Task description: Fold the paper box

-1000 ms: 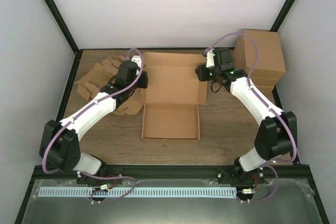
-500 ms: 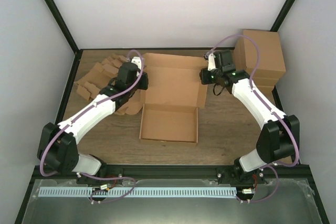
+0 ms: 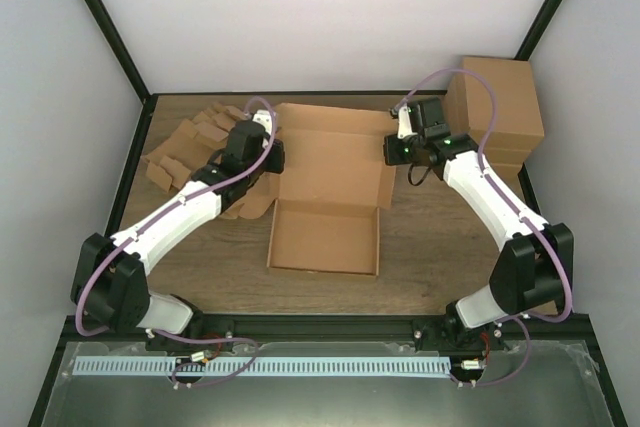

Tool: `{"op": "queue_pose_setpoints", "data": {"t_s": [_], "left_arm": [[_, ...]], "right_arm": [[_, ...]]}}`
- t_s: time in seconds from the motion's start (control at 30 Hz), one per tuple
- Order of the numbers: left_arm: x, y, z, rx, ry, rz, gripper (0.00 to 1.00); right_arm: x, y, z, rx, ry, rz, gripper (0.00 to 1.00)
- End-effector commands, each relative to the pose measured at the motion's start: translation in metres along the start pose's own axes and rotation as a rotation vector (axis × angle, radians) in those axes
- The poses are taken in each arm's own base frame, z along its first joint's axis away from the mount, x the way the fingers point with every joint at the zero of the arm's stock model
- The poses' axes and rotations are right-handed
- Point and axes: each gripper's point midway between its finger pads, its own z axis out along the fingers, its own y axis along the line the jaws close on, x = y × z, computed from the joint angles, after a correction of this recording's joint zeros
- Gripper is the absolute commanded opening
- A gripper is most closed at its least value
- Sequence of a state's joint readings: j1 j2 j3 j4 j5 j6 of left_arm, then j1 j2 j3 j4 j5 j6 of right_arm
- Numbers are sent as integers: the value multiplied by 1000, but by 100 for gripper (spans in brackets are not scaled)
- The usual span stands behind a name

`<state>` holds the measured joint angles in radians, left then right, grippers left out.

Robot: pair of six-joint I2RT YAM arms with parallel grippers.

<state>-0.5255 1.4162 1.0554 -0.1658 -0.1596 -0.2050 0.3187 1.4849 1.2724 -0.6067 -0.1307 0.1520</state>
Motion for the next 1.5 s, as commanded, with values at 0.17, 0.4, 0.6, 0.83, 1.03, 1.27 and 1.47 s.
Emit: {"op": "queue_pose_setpoints", "data": {"t_s": [0.17,0.4,0.6,0.83,1.03,1.27,1.47], "left_arm": [[-33,-28,7,103,-88,3,4],[-54,-42,17,135,-219,-16,4],[-34,-47,36,178,-223,-108,4],[-7,-56,47,154,-213,-226,4],[-2,-72,59,164,-134,-366,4],[11,-78,70,120,-118,-385,4],[25,-80,82,117,-81,-392,4]], "right_arm": [[-64,-21,-35,177,-242,49,1],[-99,-31,-51,200,-524,142,1],[-86,-40,-28,211,-543,200,1],[-61,-43,-19,173,-596,227,1],[-59,-40,-19,147,-604,240,1],[-55,-42,-16,150,-626,217,1],[-46,-45,-2,160,-584,217,1]]}}
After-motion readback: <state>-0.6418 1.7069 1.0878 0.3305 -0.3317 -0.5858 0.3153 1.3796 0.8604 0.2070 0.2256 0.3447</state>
